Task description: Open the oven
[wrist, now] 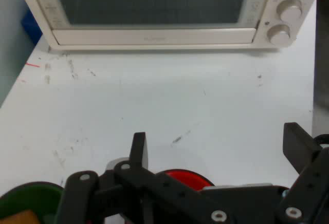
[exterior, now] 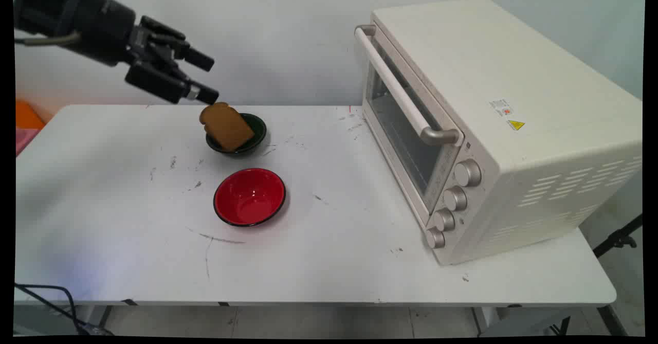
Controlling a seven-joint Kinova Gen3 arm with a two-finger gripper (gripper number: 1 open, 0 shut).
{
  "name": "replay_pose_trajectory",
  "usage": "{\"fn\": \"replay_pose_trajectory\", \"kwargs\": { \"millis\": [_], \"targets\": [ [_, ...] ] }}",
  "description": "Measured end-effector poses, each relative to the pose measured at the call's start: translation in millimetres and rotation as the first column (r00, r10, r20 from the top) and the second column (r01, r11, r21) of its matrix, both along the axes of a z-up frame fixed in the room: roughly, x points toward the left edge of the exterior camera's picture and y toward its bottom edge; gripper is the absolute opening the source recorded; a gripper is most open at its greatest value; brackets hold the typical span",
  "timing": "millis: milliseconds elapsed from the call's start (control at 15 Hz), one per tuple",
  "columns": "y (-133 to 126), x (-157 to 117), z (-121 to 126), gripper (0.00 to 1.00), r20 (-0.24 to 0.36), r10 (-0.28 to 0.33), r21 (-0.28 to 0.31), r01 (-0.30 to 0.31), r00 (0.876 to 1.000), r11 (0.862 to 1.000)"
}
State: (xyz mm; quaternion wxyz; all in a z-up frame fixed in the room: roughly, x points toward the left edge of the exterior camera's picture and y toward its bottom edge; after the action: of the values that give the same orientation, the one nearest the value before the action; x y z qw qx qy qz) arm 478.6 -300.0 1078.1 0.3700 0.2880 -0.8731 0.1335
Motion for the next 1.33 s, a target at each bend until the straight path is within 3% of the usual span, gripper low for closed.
{"fn": "replay_pose_trajectory", "kwargs": {
  "millis": [733,1333],
  "targets": [
    [-86,-79,40,1.00,0.071,0.020,0.004,-0.021,0.997,1.000],
    [-158,-160,53,1.00,0.143,0.011,0.026,-0.014,0.990,1.000]
  ]
}}
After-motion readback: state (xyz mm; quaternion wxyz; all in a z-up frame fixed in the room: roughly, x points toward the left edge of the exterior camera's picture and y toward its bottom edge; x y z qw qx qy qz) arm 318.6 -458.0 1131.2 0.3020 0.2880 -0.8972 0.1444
